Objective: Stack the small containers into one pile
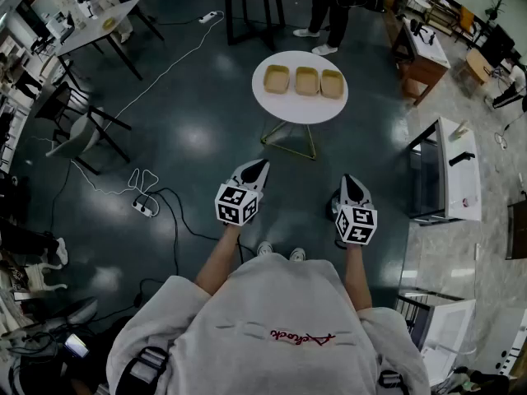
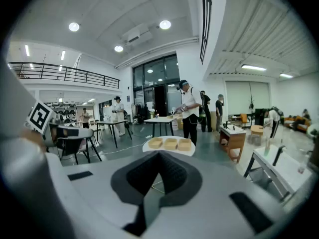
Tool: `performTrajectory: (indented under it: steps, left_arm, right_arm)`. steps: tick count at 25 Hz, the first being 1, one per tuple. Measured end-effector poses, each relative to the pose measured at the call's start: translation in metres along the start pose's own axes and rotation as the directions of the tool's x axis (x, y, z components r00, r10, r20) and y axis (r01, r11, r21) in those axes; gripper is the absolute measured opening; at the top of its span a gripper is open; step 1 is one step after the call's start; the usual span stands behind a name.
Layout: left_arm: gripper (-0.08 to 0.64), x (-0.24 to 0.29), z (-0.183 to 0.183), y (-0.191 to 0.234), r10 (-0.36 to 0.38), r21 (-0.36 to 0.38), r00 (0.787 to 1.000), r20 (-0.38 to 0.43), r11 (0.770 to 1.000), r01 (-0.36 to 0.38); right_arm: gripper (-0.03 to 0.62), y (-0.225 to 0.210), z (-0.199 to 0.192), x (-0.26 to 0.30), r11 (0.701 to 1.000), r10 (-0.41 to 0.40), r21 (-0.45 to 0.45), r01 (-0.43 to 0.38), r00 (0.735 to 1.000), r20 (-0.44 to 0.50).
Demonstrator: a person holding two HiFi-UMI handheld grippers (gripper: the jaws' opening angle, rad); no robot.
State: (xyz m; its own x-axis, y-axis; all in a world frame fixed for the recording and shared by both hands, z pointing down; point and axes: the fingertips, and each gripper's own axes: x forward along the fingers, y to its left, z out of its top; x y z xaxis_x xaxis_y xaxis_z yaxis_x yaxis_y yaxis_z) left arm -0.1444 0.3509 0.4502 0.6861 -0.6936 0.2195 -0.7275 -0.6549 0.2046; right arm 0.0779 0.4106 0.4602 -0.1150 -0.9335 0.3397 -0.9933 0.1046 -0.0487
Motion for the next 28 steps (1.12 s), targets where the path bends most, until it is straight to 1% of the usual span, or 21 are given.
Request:
performTrajectory:
  steps: [8, 13, 19, 25, 28]
  left_arm:
    - [0.011, 0.006, 0.004, 0.013, -0.005, -0.004, 1.000, 0.002, 1.000, 0.005]
    - [0.011, 0.006, 0.007, 0.030, -0.011, -0.004, 1.000, 0.003, 1.000, 0.011]
    - [0.011, 0.006, 0.003, 0.049, -0.018, -0.014, 1.000, -0.001, 1.000, 0.018]
    - [0.011, 0.003, 0.009, 0.069, -0.037, -0.012, 0.999, 0.005, 0.999, 0.037]
    - [0.011, 0.000, 0.007, 0.081, -0.043, -0.009, 0.999, 0.000, 0.999, 0.043]
  right_arm:
    - [0.018, 0.006, 0.001, 0.011, 1.000, -0.006, -0.005, 0.006, 1.000, -0.012]
    - [0.020, 0.018, 0.006, 0.022, 1.000, -0.003, -0.010, 0.002, 1.000, -0.003]
    - [0.019, 0.028, 0.005, 0.033, 1.000, -0.020, -0.016, 0.020, 1.000, -0.008]
    - [0.020, 0.046, 0.011, 0.045, 0.999, -0.037, -0.021, 0.036, 0.999, -0.008]
    - [0.019, 0.057, 0.006, 0.049, 0.999, -0.041, -0.020, 0.041, 0.999, -0.011]
